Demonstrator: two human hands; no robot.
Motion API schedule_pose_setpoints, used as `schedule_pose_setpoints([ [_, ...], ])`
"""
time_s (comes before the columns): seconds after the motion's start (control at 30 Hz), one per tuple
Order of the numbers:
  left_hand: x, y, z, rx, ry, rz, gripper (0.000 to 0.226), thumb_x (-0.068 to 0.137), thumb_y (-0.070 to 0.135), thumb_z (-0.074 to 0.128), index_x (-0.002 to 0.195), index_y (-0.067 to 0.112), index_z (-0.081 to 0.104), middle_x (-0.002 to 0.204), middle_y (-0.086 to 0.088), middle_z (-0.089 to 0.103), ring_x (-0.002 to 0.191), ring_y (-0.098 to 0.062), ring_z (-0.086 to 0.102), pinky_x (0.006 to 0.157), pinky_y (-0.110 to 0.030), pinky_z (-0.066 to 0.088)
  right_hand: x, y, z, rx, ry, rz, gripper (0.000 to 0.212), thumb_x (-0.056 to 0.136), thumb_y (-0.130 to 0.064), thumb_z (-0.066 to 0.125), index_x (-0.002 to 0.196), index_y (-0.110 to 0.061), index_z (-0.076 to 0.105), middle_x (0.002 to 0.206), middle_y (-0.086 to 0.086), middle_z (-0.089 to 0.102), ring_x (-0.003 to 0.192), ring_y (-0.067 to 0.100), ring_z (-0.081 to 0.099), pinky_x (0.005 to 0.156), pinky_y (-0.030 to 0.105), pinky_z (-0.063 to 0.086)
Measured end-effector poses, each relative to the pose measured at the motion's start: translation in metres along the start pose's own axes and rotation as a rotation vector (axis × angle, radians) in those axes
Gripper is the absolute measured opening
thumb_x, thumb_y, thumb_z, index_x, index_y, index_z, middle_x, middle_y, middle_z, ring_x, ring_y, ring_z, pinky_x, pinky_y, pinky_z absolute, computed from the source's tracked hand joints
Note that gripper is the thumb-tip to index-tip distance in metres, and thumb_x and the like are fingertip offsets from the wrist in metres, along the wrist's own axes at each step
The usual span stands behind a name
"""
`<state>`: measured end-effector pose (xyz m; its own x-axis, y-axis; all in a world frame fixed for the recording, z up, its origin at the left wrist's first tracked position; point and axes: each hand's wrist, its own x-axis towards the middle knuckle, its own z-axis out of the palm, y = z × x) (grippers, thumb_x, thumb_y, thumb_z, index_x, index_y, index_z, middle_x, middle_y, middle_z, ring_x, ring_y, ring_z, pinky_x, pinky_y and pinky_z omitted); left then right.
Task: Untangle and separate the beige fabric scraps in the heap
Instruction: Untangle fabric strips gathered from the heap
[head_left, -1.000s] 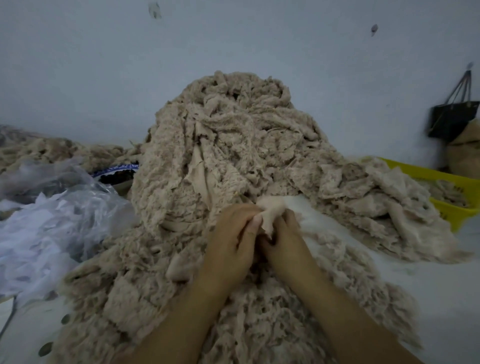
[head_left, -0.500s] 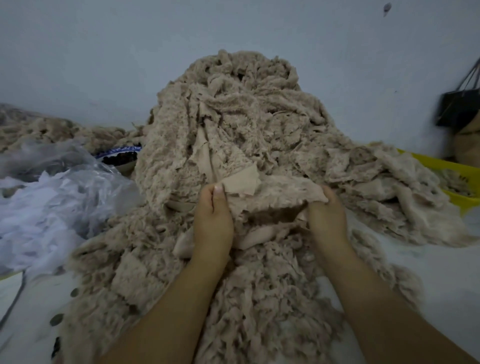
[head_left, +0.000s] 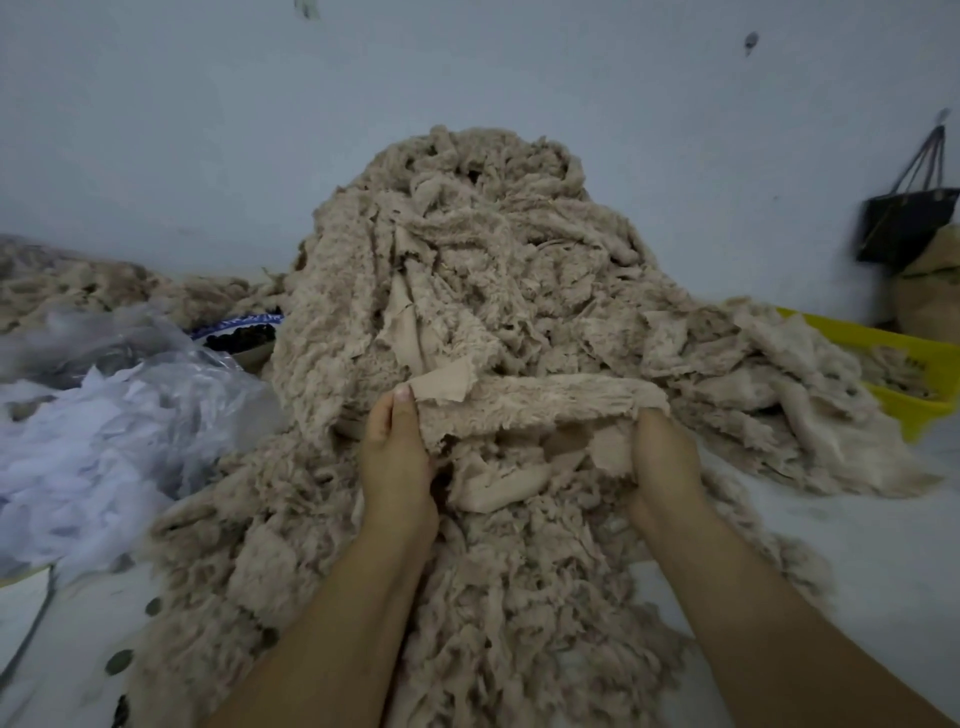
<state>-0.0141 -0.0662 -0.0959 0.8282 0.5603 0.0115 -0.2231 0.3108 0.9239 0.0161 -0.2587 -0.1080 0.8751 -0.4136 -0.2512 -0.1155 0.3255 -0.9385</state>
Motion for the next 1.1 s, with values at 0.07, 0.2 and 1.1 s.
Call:
schedule_pose_setpoints([
  [0.07,0.000,0.004,0.000,-0.020,0.023,0.000,0.019,0.102,0.042,0.051,0.108,0.031,0.065,0.122,-0.014,0.068,0.115,-0.033,0.063,0.095,-0.049,0.052,-0.002,-0.003,-0.001,0.069,0.017,-0.041,0.032,0.099,-0.028,0.048,0.127,-0.016,0.059,0.104,0.007,0.067,0.086,0.025,0.066,0.072,0.037,0.056],
  [0.2,0.003,0.008,-0.003,-0.083,-0.021,-0.003,0.018,0.099,0.038,0.059,0.109,0.028,0.069,0.105,0.001,0.077,0.103,-0.024,0.070,0.084,-0.040,0.061,-0.010,-0.010,0.004,-0.070,-0.108,-0.221,0.033,0.100,-0.021,0.044,0.130,-0.028,0.056,0.104,0.001,0.069,0.097,0.029,0.068,0.087,0.047,0.058],
  [1.1,0.004,-0.013,-0.006,0.705,-0.269,0.163,0.016,0.099,0.031,0.056,0.107,0.019,0.064,0.098,0.007,0.066,0.098,-0.020,0.061,0.074,-0.020,0.051,-0.020,0.029,0.021,-0.472,-0.537,-0.411,0.015,0.095,-0.037,0.062,0.108,-0.043,0.058,0.094,-0.013,0.073,0.078,-0.009,0.067,0.059,0.004,0.046],
])
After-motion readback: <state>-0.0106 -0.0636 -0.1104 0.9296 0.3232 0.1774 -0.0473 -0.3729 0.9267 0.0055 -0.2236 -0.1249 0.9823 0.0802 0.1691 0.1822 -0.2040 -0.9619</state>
